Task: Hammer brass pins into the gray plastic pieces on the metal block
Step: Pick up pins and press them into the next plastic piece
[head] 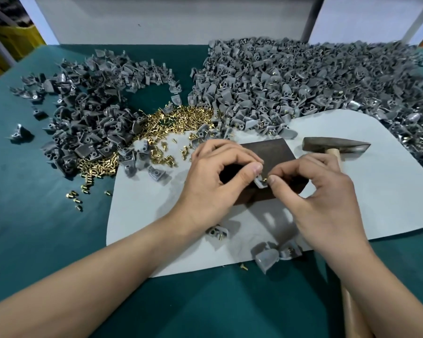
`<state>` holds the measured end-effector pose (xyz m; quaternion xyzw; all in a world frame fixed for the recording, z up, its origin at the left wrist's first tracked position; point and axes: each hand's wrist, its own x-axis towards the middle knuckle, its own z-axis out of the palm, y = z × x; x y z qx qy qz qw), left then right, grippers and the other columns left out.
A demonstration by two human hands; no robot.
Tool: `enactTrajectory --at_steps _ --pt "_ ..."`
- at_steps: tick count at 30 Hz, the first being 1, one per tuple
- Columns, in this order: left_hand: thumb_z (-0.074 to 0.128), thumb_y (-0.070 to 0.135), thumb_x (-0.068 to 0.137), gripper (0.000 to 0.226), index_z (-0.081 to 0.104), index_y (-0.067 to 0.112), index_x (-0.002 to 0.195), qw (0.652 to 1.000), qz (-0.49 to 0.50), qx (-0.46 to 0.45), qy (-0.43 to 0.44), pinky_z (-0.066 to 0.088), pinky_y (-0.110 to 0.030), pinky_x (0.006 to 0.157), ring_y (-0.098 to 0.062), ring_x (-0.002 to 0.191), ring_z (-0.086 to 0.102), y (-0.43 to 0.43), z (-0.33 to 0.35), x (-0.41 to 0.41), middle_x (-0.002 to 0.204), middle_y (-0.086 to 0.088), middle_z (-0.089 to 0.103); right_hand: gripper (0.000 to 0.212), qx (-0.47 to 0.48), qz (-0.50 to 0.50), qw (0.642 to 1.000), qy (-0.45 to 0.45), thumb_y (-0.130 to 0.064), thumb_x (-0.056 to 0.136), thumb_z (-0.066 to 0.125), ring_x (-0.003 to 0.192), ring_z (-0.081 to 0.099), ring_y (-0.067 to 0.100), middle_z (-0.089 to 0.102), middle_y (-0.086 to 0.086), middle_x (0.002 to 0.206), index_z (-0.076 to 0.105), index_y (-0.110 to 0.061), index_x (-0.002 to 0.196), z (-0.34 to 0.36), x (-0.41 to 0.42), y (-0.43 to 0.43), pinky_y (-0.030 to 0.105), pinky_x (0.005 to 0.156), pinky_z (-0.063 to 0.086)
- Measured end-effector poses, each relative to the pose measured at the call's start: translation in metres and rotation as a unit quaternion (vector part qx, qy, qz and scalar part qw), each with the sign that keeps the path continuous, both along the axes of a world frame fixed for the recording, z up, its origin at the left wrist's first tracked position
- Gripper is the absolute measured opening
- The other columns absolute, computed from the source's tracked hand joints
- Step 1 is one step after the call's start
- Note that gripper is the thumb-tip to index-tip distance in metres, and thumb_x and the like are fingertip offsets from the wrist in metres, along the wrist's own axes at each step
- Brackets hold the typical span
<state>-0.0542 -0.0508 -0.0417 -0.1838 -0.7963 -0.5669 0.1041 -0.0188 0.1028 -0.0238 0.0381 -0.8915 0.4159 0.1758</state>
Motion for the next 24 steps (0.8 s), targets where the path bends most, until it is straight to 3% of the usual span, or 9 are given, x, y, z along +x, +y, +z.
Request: enactTrajectory --at_steps 2,6,9,15,24 --pt "0.068 0.029 0.085 0.007 0.071 0.029 0.078 1.0 -0.006 0.011 -0.019 0.033 -0.051 0.102 -0.006 0.107 0.05 -0.0003 -0.0005 0.0 0.091 0.023 0.067 0.024 -0.028 0.001 1.0 -0.013 -0.02 0.077 0.073 0.093 0.043 -0.009 0.06 -0.022 0.074 0.061 -0.038 0.068 0.0015 0.0018 -0.0016 -0.003 0.083 0.022" --pt "0.068 0.029 0.083 0.01 0.069 0.028 0.073 1.0 -0.009 0.005 -0.017 0.033 -0.048 0.102 -0.01 0.11 0.048 0.0001 -0.0015 0.0003 0.093 0.022 0.065 0.022 -0.062 -0.01 0.997 -0.039 -0.022 0.076 0.074 0.087 0.042 -0.022 0.065 -0.013 0.081 0.062 -0.038 0.066 0.0021 0.0017 -0.0032 -0.009 0.075 0.02" --pt "0.069 0.027 0.083 0.011 0.068 0.026 0.072 1.0 -0.011 0.011 -0.019 0.032 -0.047 0.102 -0.01 0.109 0.047 -0.0006 -0.0026 0.0004 0.092 0.021 0.064 0.017 -0.073 -0.008 0.996 -0.055 -0.025 0.075 0.073 0.085 0.045 -0.015 0.067 -0.007 0.082 0.064 -0.035 0.066 0.0025 0.0015 -0.0027 -0.008 0.074 0.022" --pt "0.069 0.027 0.08 0.013 0.067 0.022 0.069 1.0 -0.01 0.01 -0.018 0.032 -0.047 0.102 -0.011 0.109 0.047 0.0001 -0.002 0.0005 0.091 0.021 0.063 0.016 -0.066 0.008 0.996 -0.054 -0.022 0.076 0.072 0.084 0.04 -0.024 0.065 -0.011 0.078 0.065 -0.031 0.065 0.0039 0.0017 -0.0023 -0.006 0.073 0.024" --pt "0.072 0.022 0.082 0.015 0.067 0.02 0.068 1.0 -0.012 0.012 -0.018 0.032 -0.047 0.102 -0.011 0.109 0.046 -0.001 -0.003 0.0002 0.092 0.019 0.063 0.014 -0.111 0.024 0.99 -0.08 -0.022 0.075 0.074 0.084 0.053 0.001 0.067 -0.022 0.073 0.068 -0.028 0.064 0.0013 -0.0005 0.0023 0.011 0.076 0.036"
